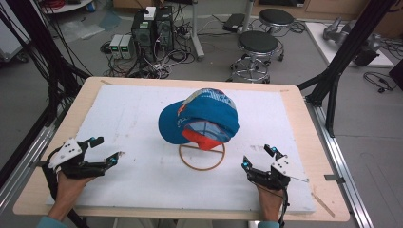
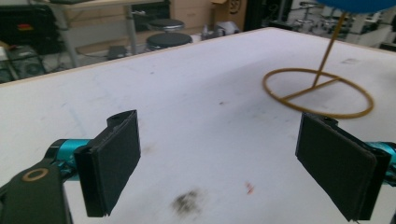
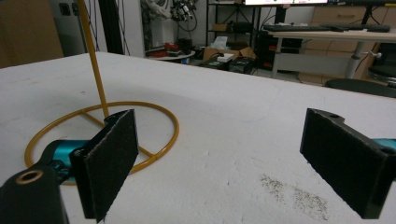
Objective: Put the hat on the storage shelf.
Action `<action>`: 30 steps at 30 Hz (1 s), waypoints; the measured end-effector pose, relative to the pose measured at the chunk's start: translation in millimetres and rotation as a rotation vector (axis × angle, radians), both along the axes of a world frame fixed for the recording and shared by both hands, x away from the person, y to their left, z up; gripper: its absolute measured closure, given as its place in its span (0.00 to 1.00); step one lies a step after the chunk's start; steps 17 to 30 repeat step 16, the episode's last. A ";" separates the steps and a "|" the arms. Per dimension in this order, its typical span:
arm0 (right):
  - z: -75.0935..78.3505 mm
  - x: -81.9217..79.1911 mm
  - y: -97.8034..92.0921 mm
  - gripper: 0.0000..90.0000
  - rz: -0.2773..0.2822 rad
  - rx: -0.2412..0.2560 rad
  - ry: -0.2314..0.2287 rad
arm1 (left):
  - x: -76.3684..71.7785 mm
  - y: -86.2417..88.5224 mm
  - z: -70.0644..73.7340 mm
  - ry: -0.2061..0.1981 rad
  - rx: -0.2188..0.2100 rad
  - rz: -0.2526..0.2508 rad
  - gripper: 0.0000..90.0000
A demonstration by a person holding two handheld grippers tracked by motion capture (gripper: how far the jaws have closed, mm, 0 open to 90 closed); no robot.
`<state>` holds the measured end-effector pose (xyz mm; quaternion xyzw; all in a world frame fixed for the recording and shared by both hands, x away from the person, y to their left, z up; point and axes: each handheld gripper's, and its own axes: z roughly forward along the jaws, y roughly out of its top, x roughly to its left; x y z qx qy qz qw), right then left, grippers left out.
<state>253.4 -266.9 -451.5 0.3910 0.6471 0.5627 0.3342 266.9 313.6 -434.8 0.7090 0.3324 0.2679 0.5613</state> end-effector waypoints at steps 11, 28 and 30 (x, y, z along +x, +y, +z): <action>0.0 0.3 -0.4 0.12 -0.004 0.006 0.005 | -10.0 10.7 -14.7 -0.042 -0.033 0.031 0.16; -0.1 -0.3 -1.0 0.12 -0.004 0.010 0.000 | -11.0 11.3 -15.4 -0.053 -0.039 0.040 0.16; -0.1 -0.3 -1.0 0.12 -0.004 0.010 0.000 | -11.0 11.3 -15.4 -0.053 -0.039 0.040 0.16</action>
